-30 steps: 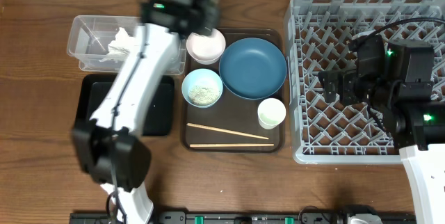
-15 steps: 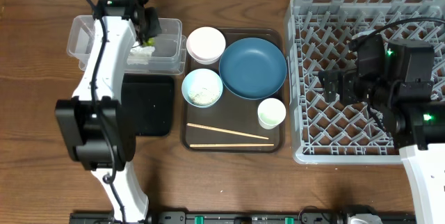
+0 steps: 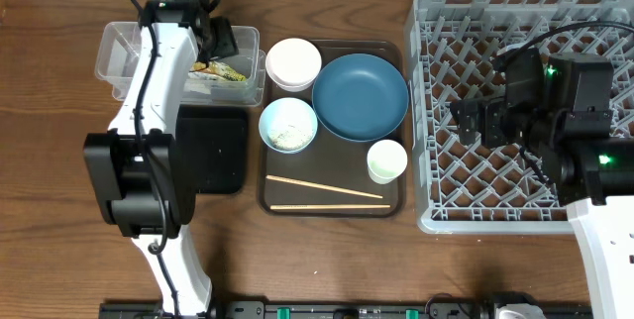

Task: Sort waste into correct bins and load items into the dishwasher rack
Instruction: 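Carry the wrapper with the left gripper and drop it into the clear bin, then reach the left gripper to the white cup and grasp it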

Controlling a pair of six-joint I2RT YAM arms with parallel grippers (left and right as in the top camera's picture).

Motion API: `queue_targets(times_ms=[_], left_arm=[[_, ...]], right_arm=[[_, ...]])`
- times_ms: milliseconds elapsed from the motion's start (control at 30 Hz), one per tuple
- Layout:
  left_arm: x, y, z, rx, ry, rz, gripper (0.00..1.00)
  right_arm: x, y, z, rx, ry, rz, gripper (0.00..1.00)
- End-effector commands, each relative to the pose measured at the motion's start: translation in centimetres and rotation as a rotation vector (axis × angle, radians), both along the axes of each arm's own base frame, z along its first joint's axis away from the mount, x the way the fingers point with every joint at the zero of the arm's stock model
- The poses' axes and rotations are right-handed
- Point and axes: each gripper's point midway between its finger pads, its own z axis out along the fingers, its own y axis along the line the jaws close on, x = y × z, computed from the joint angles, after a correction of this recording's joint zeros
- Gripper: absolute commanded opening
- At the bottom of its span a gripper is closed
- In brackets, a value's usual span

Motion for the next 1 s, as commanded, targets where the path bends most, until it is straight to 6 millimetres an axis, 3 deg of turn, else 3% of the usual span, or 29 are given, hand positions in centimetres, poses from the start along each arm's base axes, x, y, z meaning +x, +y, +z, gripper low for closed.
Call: queue_targets(times_ms=[0, 133, 267, 467, 600, 833, 967], left_arm=[[-0.9, -3.4, 5.6, -0.140, -0.095, -0.164, 0.69], [-4.4, -6.5, 7.8, -0.237, -0.049, -0.255, 0.69], [-7.9, -10.0, 7.2, -0.257, 0.069, -0.339, 0.69], [-13.0, -17.5, 4.5, -0.273, 0.213, -0.510, 0.69], [-15.7, -21.0, 2.6, -0.275, 0.281, -0.549, 0.69], [-18.9, -25.1, -1.7, -0.267, 0.321, -0.596, 0.69], [-19.2, -26.3, -3.1, -0.243, 0.293, -0.578, 0.69]], right_arm=[[0.2, 0.4, 0.4, 0.006, -0.013, 0.019, 0.99], [0.2, 0.4, 0.4, 0.006, -0.013, 0.019, 0.99], [0.3, 0.4, 0.5, 0.006, -0.018, 0.019, 0.99], [0.4, 0.5, 0.5, 0.006, -0.019, 0.019, 0.99], [0.2, 0.5, 0.4, 0.006, -0.012, 0.019, 0.99], [0.2, 0.7, 0.5, 0.015, -0.012, 0.027, 0.99], [0.2, 1.1, 0.6, 0.034, -0.014, 0.045, 0.99]])
